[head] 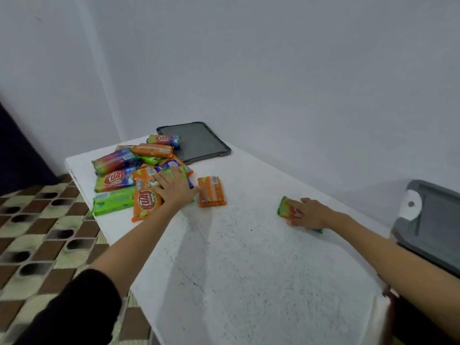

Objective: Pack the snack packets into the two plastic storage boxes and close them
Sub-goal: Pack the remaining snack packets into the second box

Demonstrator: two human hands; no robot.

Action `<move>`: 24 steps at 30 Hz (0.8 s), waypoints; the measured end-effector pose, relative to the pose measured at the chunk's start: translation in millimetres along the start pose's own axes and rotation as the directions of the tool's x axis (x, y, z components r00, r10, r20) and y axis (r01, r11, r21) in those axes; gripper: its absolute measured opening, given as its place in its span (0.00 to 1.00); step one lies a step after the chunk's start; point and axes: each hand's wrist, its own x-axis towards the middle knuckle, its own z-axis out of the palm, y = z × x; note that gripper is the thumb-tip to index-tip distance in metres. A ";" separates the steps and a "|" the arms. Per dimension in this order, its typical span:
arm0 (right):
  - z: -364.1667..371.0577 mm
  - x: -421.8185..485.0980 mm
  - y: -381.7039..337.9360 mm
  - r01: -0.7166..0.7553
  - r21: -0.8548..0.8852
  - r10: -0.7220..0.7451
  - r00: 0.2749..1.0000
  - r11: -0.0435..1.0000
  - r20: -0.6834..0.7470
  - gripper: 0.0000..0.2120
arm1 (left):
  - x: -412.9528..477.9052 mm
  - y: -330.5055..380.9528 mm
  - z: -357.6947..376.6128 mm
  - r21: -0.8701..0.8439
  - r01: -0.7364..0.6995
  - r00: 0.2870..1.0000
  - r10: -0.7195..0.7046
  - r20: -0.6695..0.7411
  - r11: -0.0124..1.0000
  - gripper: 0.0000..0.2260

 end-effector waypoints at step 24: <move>-15.9 -21.0 -3.9 0.037 0.053 -0.023 0.969 0.998 -0.245 0.33 | -20.4 18.3 -23.5 -0.290 -0.355 0.932 0.362 -0.030 0.889 0.29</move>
